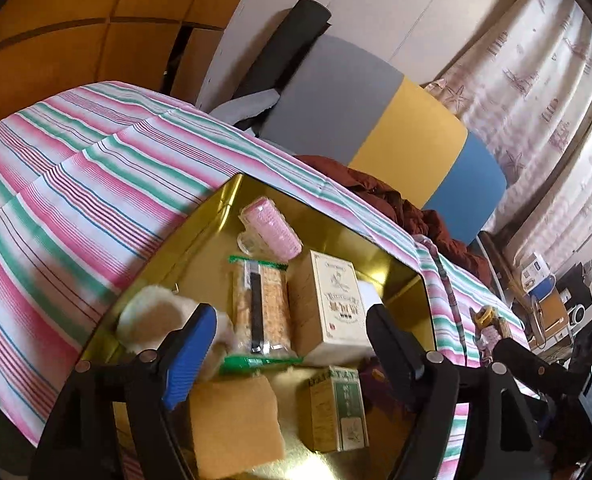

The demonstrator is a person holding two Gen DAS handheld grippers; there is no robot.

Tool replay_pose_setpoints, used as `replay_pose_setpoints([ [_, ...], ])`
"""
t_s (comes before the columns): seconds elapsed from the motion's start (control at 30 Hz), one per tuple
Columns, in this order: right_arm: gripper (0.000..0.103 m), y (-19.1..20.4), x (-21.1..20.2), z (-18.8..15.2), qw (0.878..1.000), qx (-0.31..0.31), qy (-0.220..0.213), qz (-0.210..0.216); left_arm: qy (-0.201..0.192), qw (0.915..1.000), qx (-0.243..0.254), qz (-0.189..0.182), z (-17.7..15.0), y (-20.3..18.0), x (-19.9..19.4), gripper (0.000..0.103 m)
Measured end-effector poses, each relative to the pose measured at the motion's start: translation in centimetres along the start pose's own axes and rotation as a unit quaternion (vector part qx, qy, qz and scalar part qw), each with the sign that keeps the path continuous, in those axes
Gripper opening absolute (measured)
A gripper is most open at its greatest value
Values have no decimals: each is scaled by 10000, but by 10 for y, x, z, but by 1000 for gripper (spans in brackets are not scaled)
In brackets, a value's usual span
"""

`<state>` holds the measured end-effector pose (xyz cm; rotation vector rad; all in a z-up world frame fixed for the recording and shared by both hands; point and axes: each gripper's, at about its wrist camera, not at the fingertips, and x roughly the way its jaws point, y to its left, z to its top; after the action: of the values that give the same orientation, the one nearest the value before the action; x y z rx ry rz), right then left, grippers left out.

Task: Organize objects
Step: 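Lower the cracker packet and white block into the tray and open both tools, then return both tools to the pile and grasp the yellow sponge with the right tool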

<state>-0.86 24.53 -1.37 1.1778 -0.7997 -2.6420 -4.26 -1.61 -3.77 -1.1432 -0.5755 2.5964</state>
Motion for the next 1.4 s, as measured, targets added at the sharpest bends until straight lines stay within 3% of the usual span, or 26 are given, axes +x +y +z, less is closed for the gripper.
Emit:
replay_pose_setpoints([
  [0.33,99,-16,-19,0,9996,-84,-86,-272,87,9978,647,-120,-19,-42,0,79],
  [0.7,99,-60,-41,6,9973,-40,-132,-717,434,9898,1298,-408,-45,-94,6,79],
  [1.13,99,-131,-77,15,9904,142,-96,-1369,1063,9644,2235,-928,-87,-171,28,79],
  [1.4,99,-205,-111,35,9764,493,-322,-2077,1414,9452,2714,-1141,-117,-203,34,79],
])
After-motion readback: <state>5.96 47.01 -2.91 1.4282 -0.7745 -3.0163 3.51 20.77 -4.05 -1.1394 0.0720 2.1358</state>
